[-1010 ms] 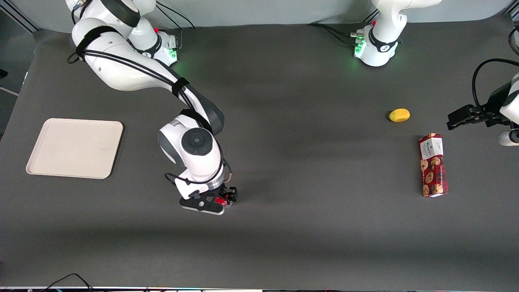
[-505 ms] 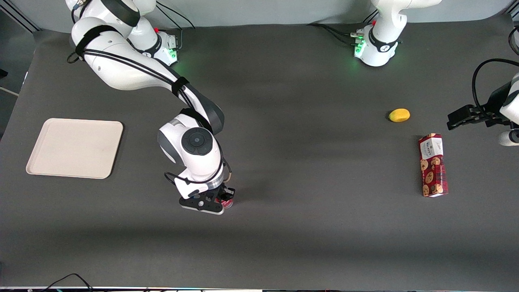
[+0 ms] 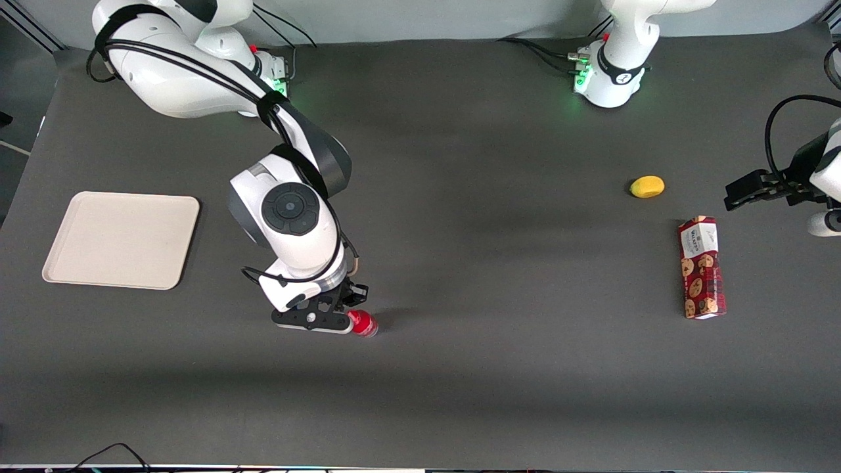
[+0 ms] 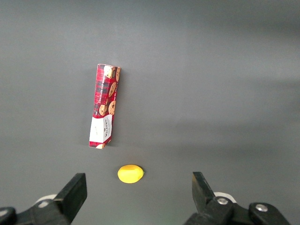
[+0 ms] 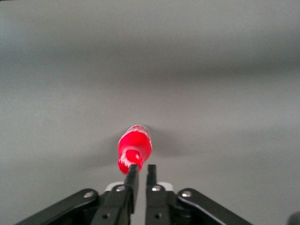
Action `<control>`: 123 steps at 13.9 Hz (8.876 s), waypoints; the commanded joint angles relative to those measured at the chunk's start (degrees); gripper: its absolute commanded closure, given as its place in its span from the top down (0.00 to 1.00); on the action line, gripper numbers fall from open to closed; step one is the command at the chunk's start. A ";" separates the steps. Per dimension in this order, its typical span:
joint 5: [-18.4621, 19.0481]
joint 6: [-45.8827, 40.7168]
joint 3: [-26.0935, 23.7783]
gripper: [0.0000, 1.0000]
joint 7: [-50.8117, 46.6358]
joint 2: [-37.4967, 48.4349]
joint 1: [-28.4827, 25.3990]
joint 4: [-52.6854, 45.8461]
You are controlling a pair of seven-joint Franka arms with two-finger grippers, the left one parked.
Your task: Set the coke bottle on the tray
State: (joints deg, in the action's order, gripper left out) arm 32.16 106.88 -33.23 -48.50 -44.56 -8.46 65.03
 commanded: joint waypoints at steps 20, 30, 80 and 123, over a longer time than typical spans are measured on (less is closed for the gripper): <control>-31.55 -27.34 36.22 1.00 46.39 60.64 4.24 33.23; -31.73 -26.73 11.28 1.00 21.38 27.84 3.19 1.81; -19.59 -38.94 26.68 0.00 59.51 45.23 3.10 12.53; -46.23 26.31 74.19 1.00 141.85 36.65 10.31 56.80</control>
State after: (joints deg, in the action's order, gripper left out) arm -13.94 138.17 40.89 94.58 -9.19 2.17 124.83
